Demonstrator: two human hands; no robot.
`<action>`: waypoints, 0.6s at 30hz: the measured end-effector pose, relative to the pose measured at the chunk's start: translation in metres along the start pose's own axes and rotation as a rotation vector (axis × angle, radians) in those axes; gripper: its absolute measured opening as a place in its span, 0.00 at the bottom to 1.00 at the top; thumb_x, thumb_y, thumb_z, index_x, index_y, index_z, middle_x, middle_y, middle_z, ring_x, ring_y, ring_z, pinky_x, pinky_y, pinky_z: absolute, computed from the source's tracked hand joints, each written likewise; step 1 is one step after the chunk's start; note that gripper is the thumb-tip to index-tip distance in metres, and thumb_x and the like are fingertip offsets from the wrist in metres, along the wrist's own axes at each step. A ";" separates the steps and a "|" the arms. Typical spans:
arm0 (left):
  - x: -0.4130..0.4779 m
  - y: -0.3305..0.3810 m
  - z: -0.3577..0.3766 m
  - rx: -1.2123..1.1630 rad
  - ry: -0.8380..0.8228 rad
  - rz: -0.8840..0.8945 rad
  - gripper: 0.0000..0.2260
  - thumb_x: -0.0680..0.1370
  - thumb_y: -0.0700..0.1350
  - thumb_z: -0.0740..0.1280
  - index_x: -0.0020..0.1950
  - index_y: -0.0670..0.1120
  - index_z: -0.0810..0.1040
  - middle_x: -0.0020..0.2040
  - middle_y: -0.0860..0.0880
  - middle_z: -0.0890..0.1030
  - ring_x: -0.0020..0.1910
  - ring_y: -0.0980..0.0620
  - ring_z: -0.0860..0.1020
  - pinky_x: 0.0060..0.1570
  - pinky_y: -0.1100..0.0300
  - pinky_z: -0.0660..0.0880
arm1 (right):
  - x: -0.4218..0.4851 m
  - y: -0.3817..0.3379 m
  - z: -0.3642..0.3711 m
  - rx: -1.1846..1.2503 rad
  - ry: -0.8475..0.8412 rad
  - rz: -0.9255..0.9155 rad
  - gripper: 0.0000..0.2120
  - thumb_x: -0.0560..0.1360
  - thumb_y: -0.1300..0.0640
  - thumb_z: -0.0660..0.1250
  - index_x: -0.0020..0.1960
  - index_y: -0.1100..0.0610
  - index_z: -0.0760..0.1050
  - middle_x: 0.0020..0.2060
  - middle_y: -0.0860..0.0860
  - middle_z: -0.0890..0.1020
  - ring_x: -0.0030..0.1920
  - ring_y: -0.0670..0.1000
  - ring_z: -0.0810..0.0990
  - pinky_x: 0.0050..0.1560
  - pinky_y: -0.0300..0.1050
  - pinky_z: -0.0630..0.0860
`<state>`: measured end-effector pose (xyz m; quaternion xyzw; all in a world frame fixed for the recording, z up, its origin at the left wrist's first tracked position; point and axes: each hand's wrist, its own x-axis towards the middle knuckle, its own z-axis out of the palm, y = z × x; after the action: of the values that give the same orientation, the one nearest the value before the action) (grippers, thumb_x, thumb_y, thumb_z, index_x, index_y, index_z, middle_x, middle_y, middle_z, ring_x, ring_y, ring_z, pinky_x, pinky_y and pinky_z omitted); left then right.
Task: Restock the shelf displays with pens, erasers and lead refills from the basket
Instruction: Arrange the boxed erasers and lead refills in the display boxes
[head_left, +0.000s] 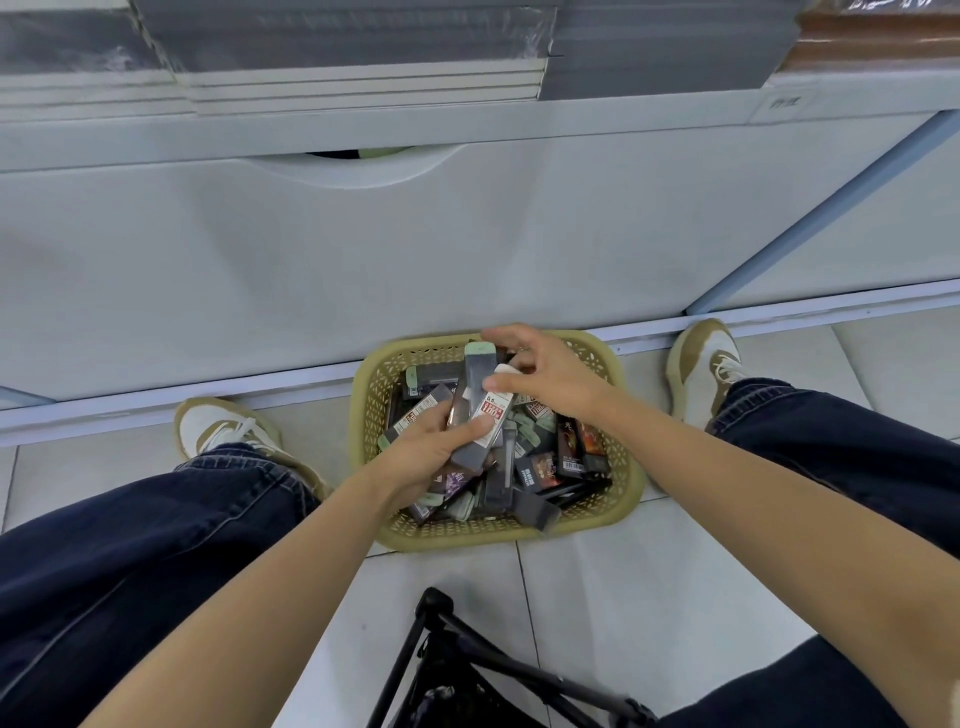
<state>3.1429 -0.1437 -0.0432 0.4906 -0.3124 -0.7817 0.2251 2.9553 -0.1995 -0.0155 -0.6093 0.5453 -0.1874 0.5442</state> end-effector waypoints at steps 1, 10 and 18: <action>0.000 0.002 0.001 0.006 0.018 0.021 0.19 0.74 0.50 0.72 0.64 0.48 0.75 0.49 0.49 0.85 0.43 0.51 0.83 0.39 0.58 0.79 | 0.000 -0.002 0.000 0.028 0.019 0.006 0.28 0.72 0.56 0.75 0.70 0.51 0.70 0.66 0.45 0.75 0.56 0.43 0.79 0.52 0.28 0.72; -0.024 0.022 0.016 0.114 0.214 0.235 0.23 0.73 0.49 0.74 0.64 0.43 0.75 0.54 0.45 0.84 0.51 0.47 0.82 0.57 0.49 0.78 | -0.006 -0.031 0.013 0.049 0.233 0.014 0.20 0.70 0.49 0.76 0.59 0.52 0.75 0.53 0.43 0.79 0.51 0.43 0.79 0.50 0.38 0.74; -0.064 0.045 0.033 0.019 0.251 0.358 0.13 0.77 0.47 0.70 0.57 0.39 0.78 0.40 0.45 0.85 0.33 0.50 0.82 0.31 0.60 0.78 | -0.020 -0.077 0.009 0.165 0.343 -0.054 0.13 0.70 0.62 0.76 0.53 0.59 0.78 0.49 0.57 0.83 0.45 0.50 0.79 0.49 0.47 0.78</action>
<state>3.1418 -0.1238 0.0396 0.5229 -0.3714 -0.6590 0.3928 2.9912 -0.1922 0.0561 -0.5362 0.5965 -0.3469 0.4862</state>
